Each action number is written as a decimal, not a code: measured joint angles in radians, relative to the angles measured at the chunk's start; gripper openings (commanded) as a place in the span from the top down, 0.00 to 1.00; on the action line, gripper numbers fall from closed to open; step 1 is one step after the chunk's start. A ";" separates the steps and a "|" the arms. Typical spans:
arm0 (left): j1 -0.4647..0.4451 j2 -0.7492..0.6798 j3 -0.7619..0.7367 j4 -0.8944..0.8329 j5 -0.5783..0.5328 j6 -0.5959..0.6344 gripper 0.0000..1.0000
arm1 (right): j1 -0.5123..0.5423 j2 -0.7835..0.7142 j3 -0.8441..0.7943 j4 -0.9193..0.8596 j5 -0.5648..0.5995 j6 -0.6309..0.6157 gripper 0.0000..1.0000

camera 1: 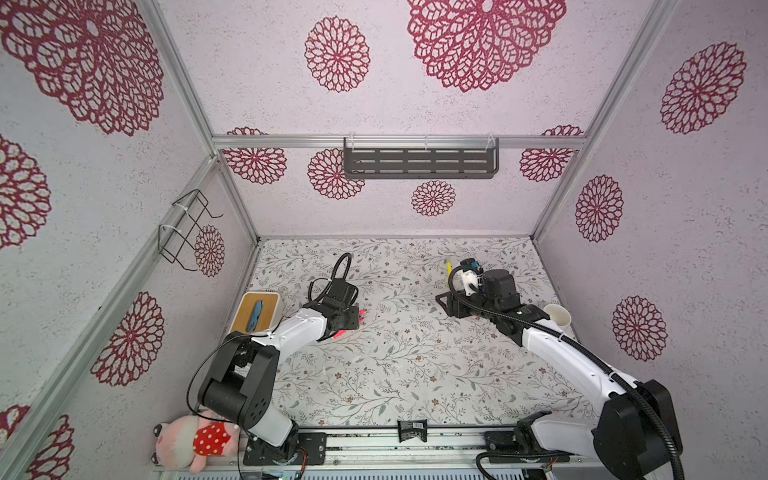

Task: Insert the pens into the pen caps
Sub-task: 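Set the highlighter down with the right gripper while the left gripper moves over markers, then lower the left gripper onto the pink marker and grasp it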

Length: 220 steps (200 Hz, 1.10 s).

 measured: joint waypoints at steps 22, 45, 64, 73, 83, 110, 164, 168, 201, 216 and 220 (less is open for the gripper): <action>0.000 0.025 0.006 -0.007 0.000 0.010 0.46 | 0.000 0.000 -0.040 0.002 0.000 0.007 0.36; 0.000 0.043 0.016 -0.017 -0.004 0.020 0.49 | 0.000 0.000 -0.049 0.013 -0.001 0.013 0.37; 0.000 0.060 0.023 -0.017 -0.009 0.026 0.50 | 0.000 0.000 -0.054 0.031 -0.001 0.015 0.37; 0.000 0.066 0.023 -0.018 -0.011 0.027 0.51 | 0.000 0.000 -0.058 0.036 0.000 0.016 0.38; 0.000 0.074 0.023 -0.018 -0.013 0.028 0.51 | 0.000 0.000 -0.061 0.036 0.000 0.016 0.38; 0.000 0.087 0.023 -0.018 -0.014 0.028 0.53 | 0.000 0.000 -0.063 0.036 0.000 0.020 0.40; 0.000 0.089 0.023 -0.018 -0.014 0.028 0.56 | 0.000 0.000 -0.077 0.045 0.000 0.034 0.41; 0.000 0.089 0.023 -0.018 -0.014 0.028 0.56 | 0.000 0.000 -0.080 0.045 0.000 0.036 0.41; -0.004 0.089 0.023 -0.025 -0.012 0.028 0.56 | 0.000 -0.001 -0.104 0.048 0.000 0.043 0.41; -0.012 0.089 0.023 -0.032 -0.014 0.028 0.56 | 0.000 -0.004 -0.116 0.048 0.001 0.050 0.42; -0.015 0.089 0.023 -0.034 -0.014 0.028 0.56 | 0.000 -0.006 -0.121 0.050 0.002 0.051 0.42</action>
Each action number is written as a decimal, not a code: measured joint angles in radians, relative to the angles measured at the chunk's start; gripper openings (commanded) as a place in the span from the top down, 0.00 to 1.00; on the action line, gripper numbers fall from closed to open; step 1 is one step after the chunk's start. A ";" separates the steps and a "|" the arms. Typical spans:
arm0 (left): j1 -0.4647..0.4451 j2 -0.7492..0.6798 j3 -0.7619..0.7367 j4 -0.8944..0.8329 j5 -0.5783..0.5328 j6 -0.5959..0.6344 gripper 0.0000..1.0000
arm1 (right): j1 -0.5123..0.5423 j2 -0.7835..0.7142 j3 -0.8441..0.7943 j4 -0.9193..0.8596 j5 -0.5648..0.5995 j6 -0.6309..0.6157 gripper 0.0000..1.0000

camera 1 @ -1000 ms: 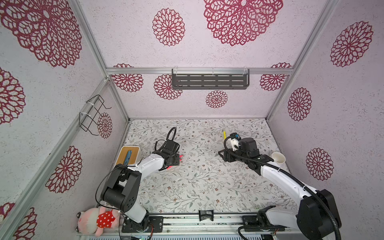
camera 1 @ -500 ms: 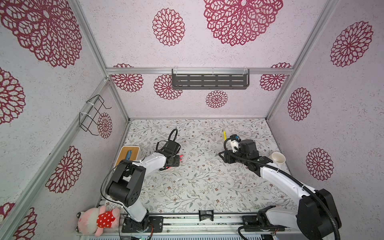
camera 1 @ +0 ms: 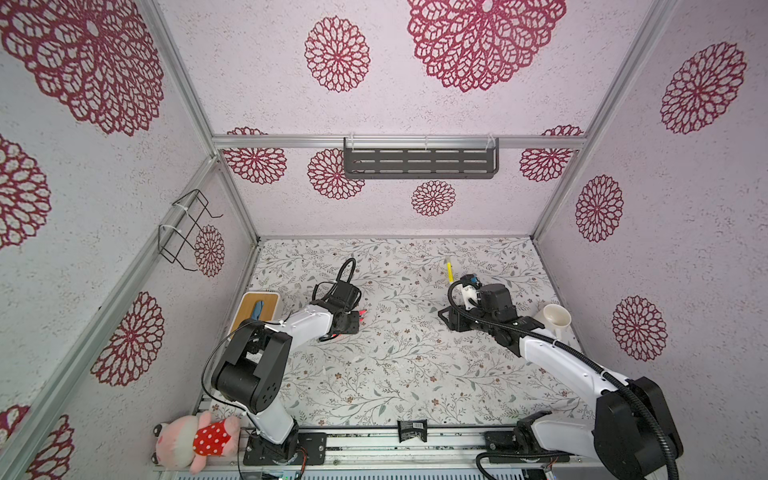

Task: Insert the pens into the pen caps
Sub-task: 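Lower the left gripper onto the pink marker and grasp it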

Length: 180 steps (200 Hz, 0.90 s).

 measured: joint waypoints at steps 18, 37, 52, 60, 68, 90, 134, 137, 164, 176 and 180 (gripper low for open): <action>-0.017 0.005 0.000 -0.007 -0.002 0.000 0.57 | 0.000 -0.021 -0.019 0.000 0.001 0.009 0.42; -0.037 0.018 0.000 -0.011 -0.004 0.000 0.57 | 0.000 -0.043 -0.034 0.000 0.002 0.016 0.42; -0.052 0.026 0.000 -0.012 -0.010 -0.001 0.57 | 0.000 -0.058 -0.043 0.000 0.005 0.016 0.42; -0.057 0.031 0.000 -0.014 -0.008 -0.001 0.57 | 0.000 -0.064 -0.048 0.000 0.006 0.016 0.42; -0.065 0.038 0.000 -0.018 -0.009 -0.001 0.58 | 0.000 -0.071 -0.052 0.000 0.006 0.017 0.42; -0.085 0.048 0.005 -0.024 -0.010 -0.003 0.59 | 0.000 -0.082 -0.061 0.000 0.008 0.021 0.42; -0.141 0.069 0.027 -0.032 -0.032 -0.016 0.60 | 0.000 -0.100 -0.069 -0.002 0.024 0.026 0.43; -0.145 0.069 0.027 -0.033 -0.033 -0.018 0.60 | 0.000 -0.101 -0.069 -0.003 0.024 0.026 0.43; -0.164 0.067 0.024 -0.034 -0.045 -0.035 0.59 | 0.000 -0.113 -0.069 -0.008 0.031 0.026 0.44; -0.166 0.061 0.016 -0.033 -0.050 -0.042 0.59 | 0.000 -0.117 -0.069 -0.009 0.032 0.026 0.44; -0.166 0.057 0.012 -0.034 -0.050 -0.044 0.59 | 0.000 -0.118 -0.069 -0.009 0.032 0.026 0.44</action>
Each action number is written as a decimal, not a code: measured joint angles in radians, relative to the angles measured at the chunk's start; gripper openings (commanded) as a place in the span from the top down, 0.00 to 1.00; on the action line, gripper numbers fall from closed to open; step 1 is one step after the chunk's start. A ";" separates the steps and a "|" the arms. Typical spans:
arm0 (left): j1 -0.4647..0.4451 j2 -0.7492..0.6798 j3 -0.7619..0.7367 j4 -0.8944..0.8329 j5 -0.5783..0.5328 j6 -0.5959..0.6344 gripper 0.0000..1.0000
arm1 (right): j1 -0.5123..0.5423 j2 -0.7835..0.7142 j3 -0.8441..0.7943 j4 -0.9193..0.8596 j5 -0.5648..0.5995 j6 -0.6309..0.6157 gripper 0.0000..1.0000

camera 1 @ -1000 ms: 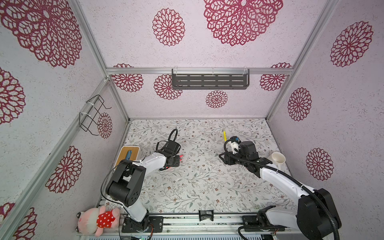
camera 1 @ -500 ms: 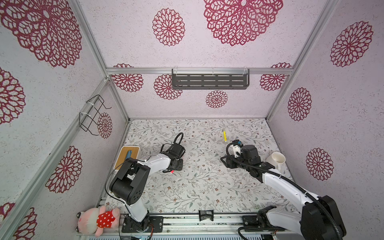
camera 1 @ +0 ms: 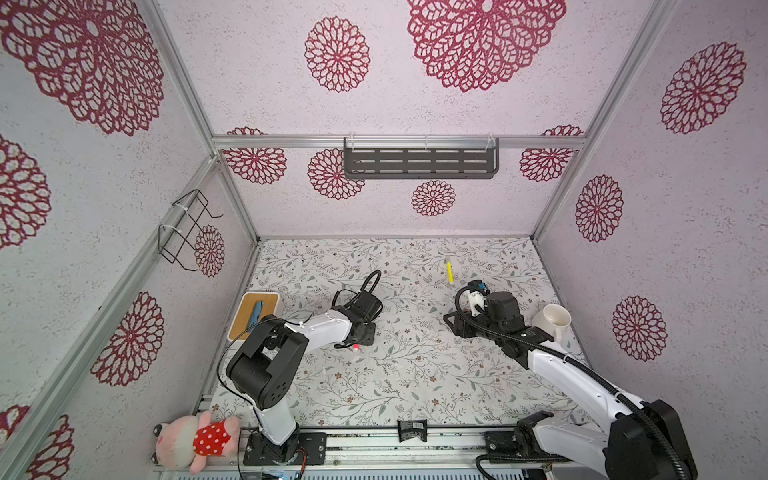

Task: Insert the pens into the pen caps
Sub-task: 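Lower the left gripper onto the pink marker and grasp it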

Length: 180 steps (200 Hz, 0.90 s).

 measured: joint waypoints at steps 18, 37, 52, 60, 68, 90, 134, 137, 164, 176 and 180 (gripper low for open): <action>-0.003 -0.019 -0.023 -0.002 0.000 -0.010 0.59 | 0.000 -0.003 0.000 -0.003 0.000 0.000 0.44; -0.005 -0.035 -0.042 -0.002 0.003 -0.021 0.62 | 0.000 -0.007 0.000 -0.005 0.002 0.000 0.44; -0.006 -0.041 -0.050 0.003 0.005 -0.029 0.69 | 0.000 -0.009 0.000 -0.005 0.002 0.000 0.45; -0.006 -0.043 -0.053 0.005 0.006 -0.031 0.74 | 0.000 -0.009 0.000 -0.006 0.002 0.000 0.45; -0.006 -0.043 -0.054 0.005 0.006 -0.033 0.81 | 0.000 -0.010 0.000 -0.006 0.003 0.001 0.45; -0.008 -0.043 -0.053 0.011 0.010 -0.036 0.95 | 0.000 -0.017 0.000 -0.008 0.010 0.007 0.46; -0.011 -0.052 -0.066 0.049 0.033 -0.037 0.97 | 0.000 -0.053 0.000 -0.010 0.016 0.008 0.45; -0.011 -0.055 -0.070 0.055 0.035 -0.036 0.97 | 0.000 -0.053 0.000 -0.010 0.015 0.008 0.45; -0.042 -0.125 -0.147 0.106 0.079 -0.034 0.95 | 0.000 -0.066 -0.029 0.040 -0.031 0.031 0.42; -0.063 -0.178 -0.193 0.130 0.103 -0.030 0.95 | 0.000 -0.075 -0.073 0.099 -0.073 0.058 0.41; -0.069 -0.201 -0.210 0.143 0.113 -0.029 0.94 | 0.002 -0.077 -0.092 0.126 -0.091 0.072 0.40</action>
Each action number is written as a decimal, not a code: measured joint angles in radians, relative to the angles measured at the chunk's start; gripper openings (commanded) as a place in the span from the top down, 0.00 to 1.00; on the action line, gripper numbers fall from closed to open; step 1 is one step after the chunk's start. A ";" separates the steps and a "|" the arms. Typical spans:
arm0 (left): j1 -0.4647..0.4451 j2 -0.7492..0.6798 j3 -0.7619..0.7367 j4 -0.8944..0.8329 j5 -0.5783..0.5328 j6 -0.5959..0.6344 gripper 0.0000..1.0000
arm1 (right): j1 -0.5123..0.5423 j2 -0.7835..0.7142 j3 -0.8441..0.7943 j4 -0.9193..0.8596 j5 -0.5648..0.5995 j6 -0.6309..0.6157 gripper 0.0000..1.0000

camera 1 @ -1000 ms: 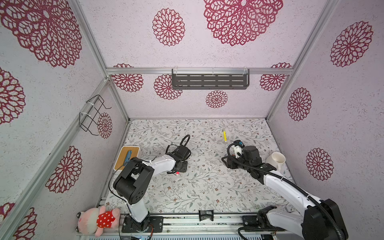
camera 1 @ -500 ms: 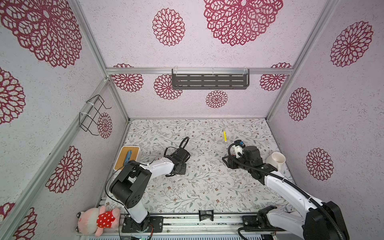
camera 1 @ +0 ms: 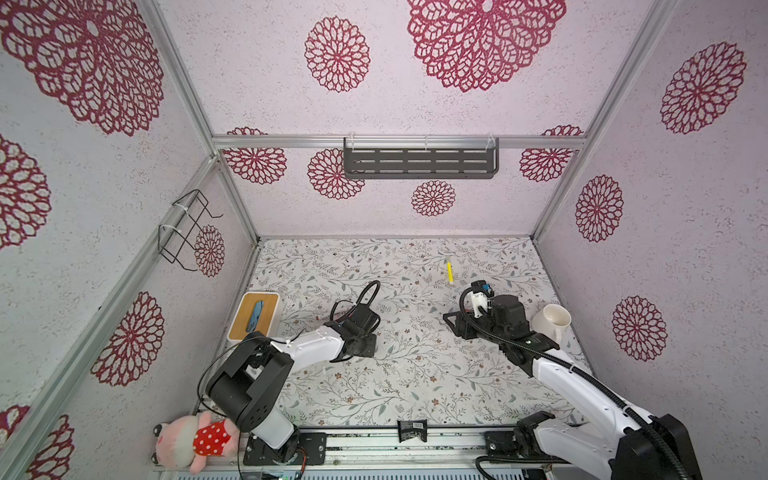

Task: Insert the pens into the pen caps
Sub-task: 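Lower the left gripper onto the pink marker and grasp it, then lift the pink marker upright toward center while the right gripper approaches it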

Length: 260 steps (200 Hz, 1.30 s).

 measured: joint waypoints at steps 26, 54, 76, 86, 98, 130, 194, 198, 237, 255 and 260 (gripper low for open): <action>-0.019 -0.137 -0.080 0.116 0.075 -0.002 0.93 | 0.022 0.010 -0.099 0.146 -0.087 0.081 0.39; -0.021 -0.223 -0.130 0.249 0.148 -0.021 0.93 | 0.077 0.060 -0.116 0.262 -0.136 0.136 0.38; -0.030 -0.244 -0.151 0.323 0.188 -0.038 0.92 | 0.113 0.110 -0.111 0.354 -0.168 0.170 0.38; -0.039 -0.248 -0.158 0.351 0.201 -0.045 0.92 | 0.127 0.142 -0.104 0.390 -0.181 0.183 0.38; -0.052 -0.254 -0.162 0.375 0.212 -0.050 0.92 | 0.142 0.175 -0.093 0.419 -0.186 0.197 0.40; -0.085 -0.273 -0.163 0.430 0.228 -0.060 0.92 | 0.175 0.252 -0.051 0.480 -0.196 0.229 0.44; -0.111 -0.275 -0.163 0.488 0.246 -0.067 0.92 | 0.214 0.322 0.008 0.528 -0.208 0.250 0.48; -0.112 -0.275 -0.163 0.491 0.247 -0.067 0.92 | 0.216 0.324 0.011 0.528 -0.208 0.250 0.49; -0.121 -0.274 -0.163 0.506 0.249 -0.067 0.92 | 0.230 0.344 0.026 0.535 -0.207 0.258 0.51; -0.123 -0.273 -0.163 0.510 0.251 -0.067 0.92 | 0.234 0.353 0.033 0.537 -0.207 0.264 0.53; -0.124 -0.273 -0.163 0.510 0.251 -0.067 0.92 | 0.236 0.356 0.036 0.538 -0.208 0.267 0.54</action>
